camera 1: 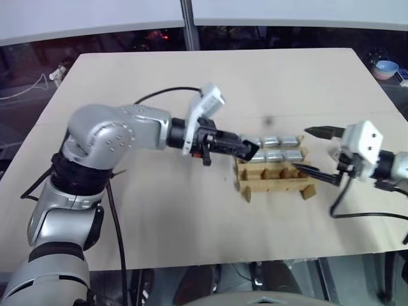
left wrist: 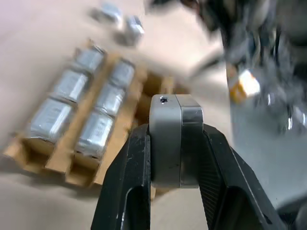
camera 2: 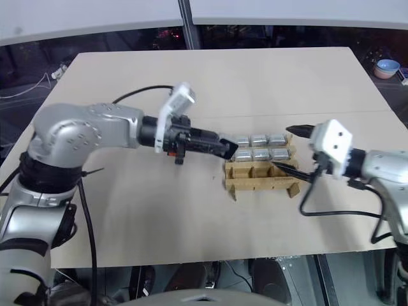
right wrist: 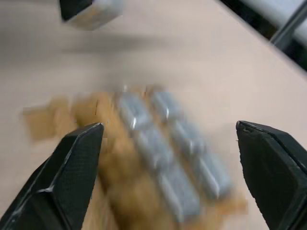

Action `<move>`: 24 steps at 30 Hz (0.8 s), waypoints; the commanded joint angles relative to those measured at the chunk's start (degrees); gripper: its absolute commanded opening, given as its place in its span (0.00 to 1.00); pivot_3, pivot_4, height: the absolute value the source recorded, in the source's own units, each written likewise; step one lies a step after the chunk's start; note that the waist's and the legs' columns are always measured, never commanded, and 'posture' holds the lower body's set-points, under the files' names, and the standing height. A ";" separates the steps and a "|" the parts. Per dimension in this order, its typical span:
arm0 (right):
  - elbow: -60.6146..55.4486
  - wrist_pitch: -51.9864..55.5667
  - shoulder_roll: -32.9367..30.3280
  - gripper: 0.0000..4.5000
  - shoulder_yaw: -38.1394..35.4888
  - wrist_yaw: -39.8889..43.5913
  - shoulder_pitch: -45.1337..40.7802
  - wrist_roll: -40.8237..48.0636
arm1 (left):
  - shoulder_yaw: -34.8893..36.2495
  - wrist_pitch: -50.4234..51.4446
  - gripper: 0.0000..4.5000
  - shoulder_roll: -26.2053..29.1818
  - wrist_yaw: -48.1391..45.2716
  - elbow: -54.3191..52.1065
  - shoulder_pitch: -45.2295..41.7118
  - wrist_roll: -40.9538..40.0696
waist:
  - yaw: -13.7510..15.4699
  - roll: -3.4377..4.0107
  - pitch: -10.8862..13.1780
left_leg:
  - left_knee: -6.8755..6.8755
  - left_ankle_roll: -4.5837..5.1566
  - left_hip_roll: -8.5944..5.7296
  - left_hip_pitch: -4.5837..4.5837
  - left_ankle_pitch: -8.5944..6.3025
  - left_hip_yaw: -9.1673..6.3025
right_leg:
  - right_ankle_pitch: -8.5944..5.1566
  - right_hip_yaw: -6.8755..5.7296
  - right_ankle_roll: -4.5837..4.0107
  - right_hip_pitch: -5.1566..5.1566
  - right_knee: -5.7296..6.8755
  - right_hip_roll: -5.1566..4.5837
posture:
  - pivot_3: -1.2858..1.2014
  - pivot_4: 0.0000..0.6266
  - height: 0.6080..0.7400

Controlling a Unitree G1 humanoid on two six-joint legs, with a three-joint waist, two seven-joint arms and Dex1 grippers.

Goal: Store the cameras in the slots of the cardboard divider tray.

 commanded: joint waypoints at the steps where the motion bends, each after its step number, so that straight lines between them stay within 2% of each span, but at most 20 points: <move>1: -1.91 -0.29 -2.89 0.98 -3.59 4.14 0.95 3.74 | -3.47 -6.03 0.16 -1.56 -8.36 1.80 -3.05 7.90 | -0.19 -0.01 0.00 | 0.00 0.00 0.03 -0.01 0.00 0.00 | 0.00 0.00 0.00 0.00 0.00 0.03 | 0.52 0.24 1.00; 5: -3.22 -0.32 -4.77 0.98 -5.53 6.42 3.48 5.73 | -9.46 -8.28 0.16 -3.41 -15.79 5.78 -6.98 15.62 | -0.02 -0.03 0.01 | 0.06 0.03 0.01 -0.07 -0.01 0.01 | 0.00 0.00 0.01 0.00 -0.01 0.00 | 0.52 0.24 1.00; 10: -5.01 -2.07 -3.84 0.98 -7.08 5.64 5.21 6.18 | -13.76 -10.99 0.16 -8.00 -21.20 11.99 -12.26 23.57 | 0.30 -0.07 0.04 | 0.13 0.06 -0.01 -0.11 -0.02 -0.02 | 0.00 -0.05 0.01 0.00 0.00 -0.01 | 0.52 0.24 1.00; 15: -4.81 -3.26 -3.25 0.98 -8.21 3.84 7.28 4.57 | -15.54 -13.34 0.16 -11.89 -22.79 15.77 -13.78 29.89 | 0.36 -0.08 0.04 | 0.13 0.06 0.00 -0.12 -0.02 -0.02 | 0.00 -0.04 0.02 0.00 0.00 0.00 | 0.52 0.24 1.00; 18: -1.31 -2.79 -2.17 0.98 -11.33 2.85 7.64 6.47 | -15.03 -13.61 0.16 -13.24 -23.78 16.66 -13.70 31.92 | 0.31 -0.09 0.05 | 0.14 0.06 0.00 -0.11 -0.02 -0.02 | 0.00 -0.03 0.02 0.00 0.01 0.00 | 0.52 0.24 1.00; 24: 8.72 -3.26 -4.04 0.98 -14.09 10.74 4.63 11.16 | -14.36 -13.82 0.16 -14.00 -24.98 17.86 -12.97 34.71 | 0.28 -0.09 0.05 | 0.13 0.06 0.00 -0.10 -0.02 0.00 | 0.00 -0.02 0.02 0.00 0.03 0.01 | 0.52 0.24 1.00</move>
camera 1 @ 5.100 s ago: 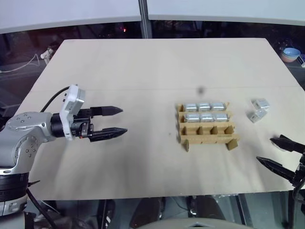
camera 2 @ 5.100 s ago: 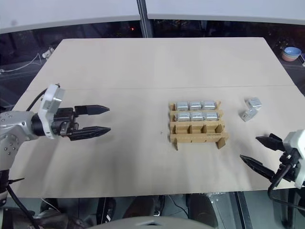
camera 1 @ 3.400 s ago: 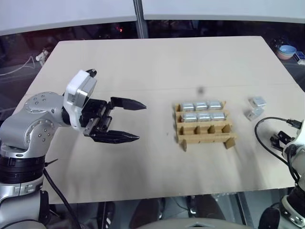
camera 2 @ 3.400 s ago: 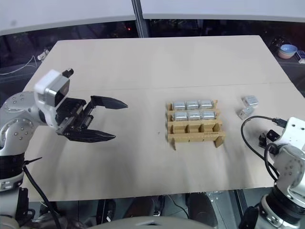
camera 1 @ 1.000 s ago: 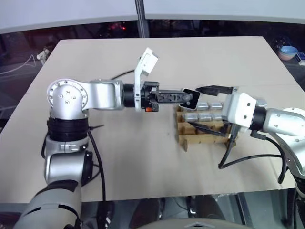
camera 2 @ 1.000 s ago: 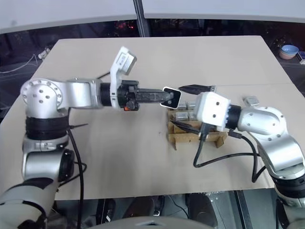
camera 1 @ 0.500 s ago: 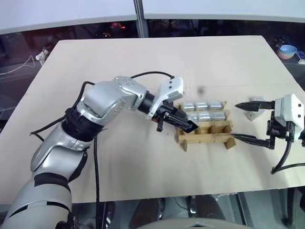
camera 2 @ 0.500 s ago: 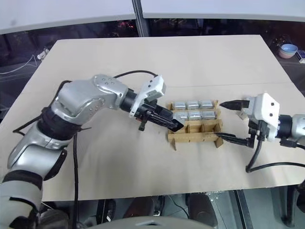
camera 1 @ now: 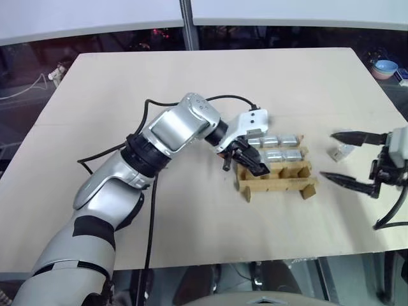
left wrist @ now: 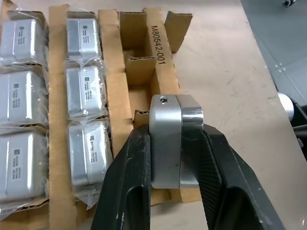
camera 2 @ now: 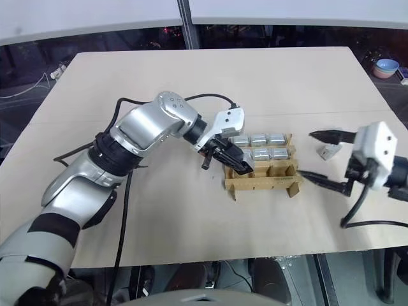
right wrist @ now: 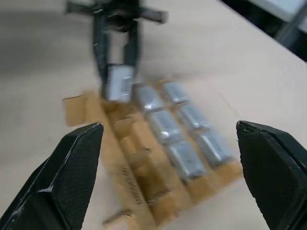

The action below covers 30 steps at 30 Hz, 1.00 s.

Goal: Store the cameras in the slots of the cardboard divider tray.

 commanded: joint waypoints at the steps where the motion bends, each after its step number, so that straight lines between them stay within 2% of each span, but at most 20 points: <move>1: 2.68 -2.09 -1.71 0.98 -2.11 5.54 -0.84 2.08 | 1.71 -0.60 0.16 -0.53 -0.46 0.09 -0.31 1.58 | 0.01 0.00 0.00 | 0.00 0.00 0.01 0.00 0.00 -0.01 | 0.00 -0.01 0.00 0.00 0.00 0.00 | 0.52 0.24 1.00; 10: 5.10 -4.42 -2.20 0.98 -1.09 10.36 -2.93 1.93 | 2.05 0.13 0.16 -2.91 2.09 0.67 -1.21 5.53 | 0.03 -0.01 0.00 | 0.02 0.01 0.02 -0.01 0.00 -0.01 | 0.00 -0.02 0.00 0.00 0.01 0.01 | 0.52 0.24 1.00; 20: 4.19 -6.14 -1.42 0.98 -2.08 9.67 -0.22 1.35 | -2.22 -3.09 0.16 -1.36 -2.50 0.87 0.30 11.53 | 0.07 0.00 0.00 | 0.03 0.01 0.01 0.00 0.00 -0.01 | 0.00 -0.01 0.00 0.00 0.03 0.00 | 0.52 0.24 1.00; 30: 4.42 -7.82 -0.82 0.98 -1.69 8.85 0.54 0.73 | -4.52 -2.79 0.16 -3.74 -4.63 0.40 1.05 14.36 | 0.09 0.01 -0.02 | 0.06 0.01 0.01 0.03 0.00 0.01 | 0.00 0.01 0.00 0.06 0.05 0.00 | 0.52 0.24 1.00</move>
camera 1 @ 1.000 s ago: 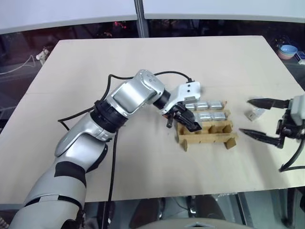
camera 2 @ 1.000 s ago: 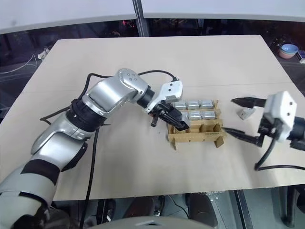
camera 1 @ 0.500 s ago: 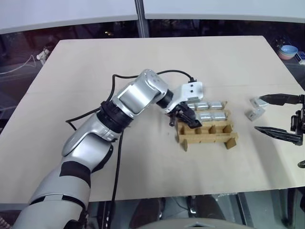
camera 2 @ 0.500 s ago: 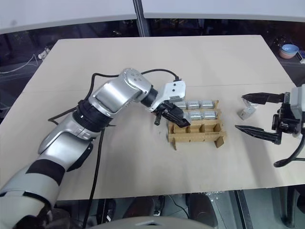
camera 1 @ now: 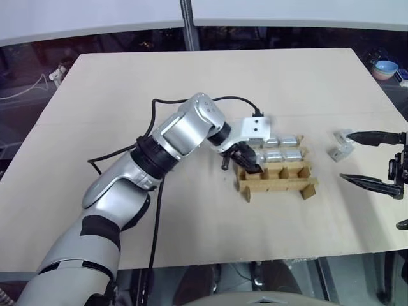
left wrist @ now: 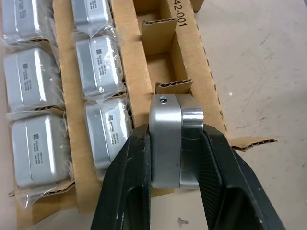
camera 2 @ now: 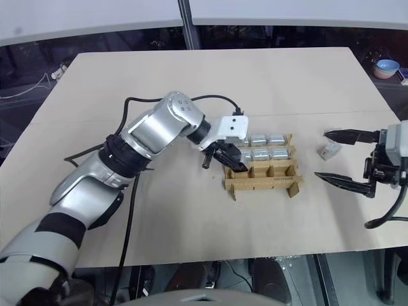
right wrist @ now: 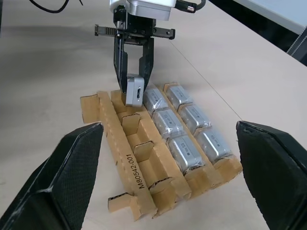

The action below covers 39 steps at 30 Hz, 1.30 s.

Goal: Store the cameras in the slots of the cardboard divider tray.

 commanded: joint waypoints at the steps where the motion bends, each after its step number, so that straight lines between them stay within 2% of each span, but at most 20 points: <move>1: -0.87 -1.39 0.08 0.98 -1.39 -0.31 0.02 0.15 | -2.51 1.24 0.16 -1.30 -1.23 -0.59 1.04 1.44 | 0.02 0.00 -0.01 | 0.00 0.00 0.00 0.01 0.00 0.00 | 0.00 -0.01 0.00 0.01 0.00 0.00 | 0.52 0.24 1.00; 10: -1.61 -1.79 0.29 0.98 -1.29 -1.29 0.90 0.02 | -1.89 4.91 0.16 -3.20 -1.00 -0.90 1.07 2.17 | 0.85 0.00 -0.02 | 0.04 0.01 0.00 0.07 0.00 -0.02 | 0.00 -0.03 0.00 0.11 0.00 0.00 | 0.52 0.24 1.00; 19: -2.00 -1.83 0.45 0.98 -1.27 -1.67 1.64 -0.10 | -3.52 4.68 0.16 -1.13 -1.59 -2.32 3.60 3.62 | 0.72 -0.01 -0.02 | 0.05 0.00 0.02 0.06 0.00 -0.03 | 0.00 -0.03 0.00 0.09 0.00 0.03 | 0.52 0.24 1.00; 20: -2.01 -1.88 0.49 1.00 -1.28 -1.70 1.72 -0.13 | -3.21 4.85 0.34 -1.39 -1.40 -2.42 3.56 3.50 | 0.72 0.00 -0.02 | 0.04 0.00 0.03 0.07 0.00 -0.03 | 0.00 -0.03 0.00 0.10 0.00 0.03 | 0.52 0.24 1.00; 22: -2.07 -1.79 0.56 1.00 -1.21 -1.94 1.66 -0.10 | -1.82 5.62 0.46 -2.64 0.40 -2.40 3.43 3.48 | 0.81 0.02 -0.03 | 0.05 0.01 0.02 0.07 0.00 -0.03 | 0.00 -0.03 0.00 0.10 0.00 0.03 | 0.52 0.24 1.00; 25: -2.60 -1.15 0.43 1.00 -1.33 -2.64 2.04 -0.07 | 2.25 11.44 0.76 -4.79 1.77 -4.80 1.92 0.62 | 1.28 0.03 -0.03 | 0.16 0.01 0.00 0.04 -0.01 -0.07 | 0.00 -0.09 0.00 0.14 0.01 -0.01 | 0.52 0.24 1.00; 29: -3.71 1.48 0.54 1.00 -1.51 -6.52 2.32 -0.16 | 8.94 18.99 0.76 -5.43 2.77 -10.39 -1.24 -4.78 | 1.08 -0.01 0.01 | 0.58 0.17 0.00 -0.21 -0.10 -0.25 | 0.01 -0.30 0.01 0.14 0.05 -0.02 | 0.52 0.24 1.00; 33: -6.41 5.15 1.29 1.00 -0.79 -15.99 2.87 -3.72 | 17.59 23.53 0.76 -3.72 5.55 -15.48 -0.96 -10.10 | 0.85 0.05 -0.02 | 0.59 0.17 0.02 -0.25 -0.11 -0.26 | 0.01 -0.31 0.02 0.10 0.05 -0.03 | 0.52 0.24 1.00; 36: -10.29 12.39 1.55 1.00 0.45 -23.16 3.68 -4.03 | 25.36 23.68 0.76 -1.51 9.18 -20.96 4.55 -13.18 | 0.53 0.16 -0.08 | 0.50 0.14 0.04 -0.10 -0.10 -0.23 | 0.01 -0.18 0.01 0.10 0.13 0.01 | 0.52 0.24 1.00; 37: -11.19 16.91 0.66 1.00 2.33 -29.09 3.61 -8.48 | 31.88 16.70 0.76 -3.54 11.50 -23.61 10.68 -15.17 | 0.47 0.27 -0.15 | 0.51 0.14 0.04 -0.10 -0.10 -0.24 | 0.01 -0.18 0.01 0.10 0.15 0.01 | 0.52 0.24 1.00; 39: -11.25 21.34 0.29 1.00 4.52 -35.78 2.51 -12.96 | 40.11 8.81 0.76 -5.57 13.92 -27.22 18.71 -18.34 | 0.47 0.36 -0.21 | 0.50 0.14 0.04 -0.04 -0.10 -0.21 | 0.01 -0.07 0.01 0.12 0.14 0.01 | 0.52 0.24 1.00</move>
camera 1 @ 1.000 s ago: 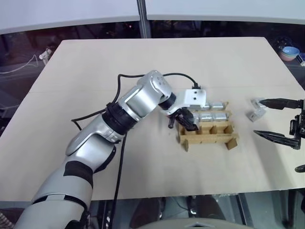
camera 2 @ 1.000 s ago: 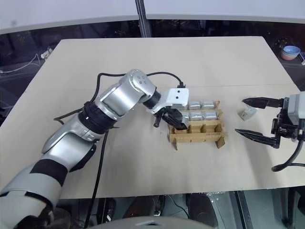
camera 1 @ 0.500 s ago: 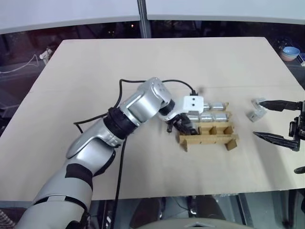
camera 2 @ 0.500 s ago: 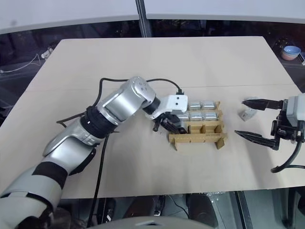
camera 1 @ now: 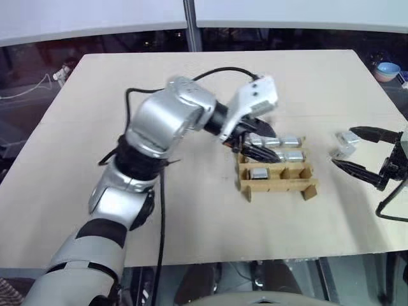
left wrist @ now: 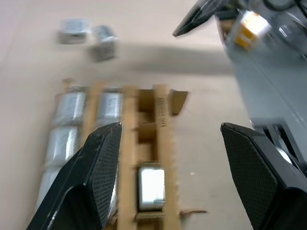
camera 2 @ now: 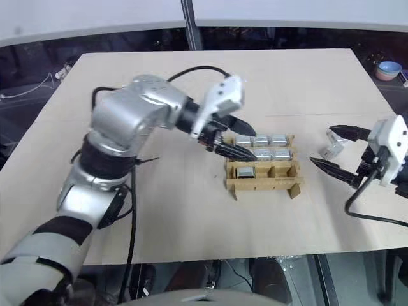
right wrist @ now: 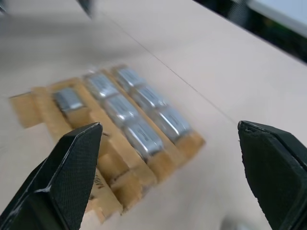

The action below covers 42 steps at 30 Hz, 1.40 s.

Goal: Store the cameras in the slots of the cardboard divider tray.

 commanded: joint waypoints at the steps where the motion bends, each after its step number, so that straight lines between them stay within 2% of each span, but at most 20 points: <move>1: -0.95 10.53 -0.43 1.00 2.99 -13.25 -2.78 -6.33 | 15.16 -9.78 0.76 -2.26 5.00 -6.91 11.93 -6.28 | 0.04 0.01 -0.01 | 0.04 0.00 -0.01 -0.01 0.00 0.00 | 0.00 0.01 0.00 -0.01 0.01 -0.01 | 0.52 0.24 1.00; 4: 1.50 15.33 1.54 1.00 4.62 -18.26 -6.12 -7.32 | 22.52 -6.24 0.76 1.75 1.54 -9.23 18.45 -15.16 | 0.45 -0.10 0.06 | 0.10 -0.01 -0.03 -0.06 0.00 -0.03 | 0.01 -0.08 0.00 -0.03 0.04 -0.01 | 0.52 0.24 1.00; 7: 5.67 18.04 2.50 1.00 6.64 -22.81 -9.44 -10.62 | 25.57 -9.04 0.76 7.55 -0.38 -10.03 22.70 -17.95 | 0.53 -0.09 0.05 | 0.05 -0.02 -0.03 -0.04 0.00 -0.03 | 0.01 -0.09 -0.01 -0.02 -0.02 -0.01 | 0.52 0.24 1.00; 11: 9.29 19.51 2.17 1.00 8.61 -22.87 -11.99 -11.95 | 26.43 -11.49 0.76 12.84 -2.50 -10.60 25.98 -21.37 | 0.83 -0.09 0.05 | 0.05 -0.01 -0.09 -0.07 -0.01 -0.09 | 0.01 -0.17 -0.01 0.02 -0.11 -0.07 | 0.52 0.24 1.00; 16: 12.36 16.07 -0.70 1.00 10.31 -18.53 -13.16 -13.65 | 26.68 -11.85 0.76 13.25 1.04 -12.40 27.14 -26.07 | 0.45 -0.07 0.06 | 0.04 -0.01 -0.08 -0.06 -0.01 -0.10 | 0.01 -0.18 -0.01 0.05 -0.11 -0.07 | 0.52 0.24 1.00; 19: 13.43 7.78 -4.09 1.00 12.29 -13.60 -11.54 -16.88 | 26.32 -11.97 0.76 13.68 3.05 -13.07 27.89 -27.65 | 0.38 -0.07 0.06 | -0.01 -0.01 -0.06 -0.05 -0.01 -0.08 | 0.01 -0.16 0.00 0.03 -0.11 -0.05 | 0.52 0.24 1.00; 22: 15.89 -5.94 -10.80 1.00 16.62 -3.64 -9.24 -21.70 | 25.84 -12.72 0.76 14.48 3.83 -13.23 28.52 -28.26 | 0.34 -0.04 0.07 | -0.02 -0.01 -0.06 -0.02 -0.01 -0.05 | 0.01 -0.15 0.00 0.04 -0.11 -0.03 | 0.52 0.24 1.00; 25: 21.32 -16.68 -13.87 1.00 21.04 1.72 -12.56 -25.75 | 25.88 -13.26 0.76 14.63 4.12 -13.13 28.79 -30.09 | 0.12 -0.03 0.09 | -0.02 0.00 -0.06 0.00 -0.01 -0.02 | 0.01 -0.13 0.00 0.06 -0.13 -0.03 | 0.52 0.24 1.00; 30: 31.91 -27.27 -12.98 1.00 26.84 7.54 -20.35 -30.08 | 24.91 -18.10 0.76 15.05 2.24 -14.18 31.91 -29.90 | -0.84 -0.04 0.10 | -0.04 -0.01 -0.04 0.16 -0.01 -0.04 | 0.01 -0.14 0.00 0.23 -0.17 -0.03 | 0.52 0.24 1.00; 36: 46.63 -40.91 -11.26 1.00 33.31 9.06 -31.52 -38.63 | 24.01 -20.17 0.76 15.62 2.79 -14.73 34.28 -30.24 | -0.98 0.02 0.13 | -0.04 -0.02 -0.05 0.15 -0.01 -0.04 | 0.00 -0.14 -0.01 0.22 -0.19 -0.04 | 0.52 0.24 1.00; 42: 57.92 -51.21 -9.27 1.00 36.60 10.53 -38.25 -42.42 | 24.11 -21.59 0.76 15.99 3.63 -15.76 36.28 -30.67 | -0.94 0.02 0.13 | -0.05 -0.02 -0.05 0.13 -0.02 -0.06 | 0.00 -0.16 -0.01 0.21 -0.21 -0.05 | 0.52 0.24 1.00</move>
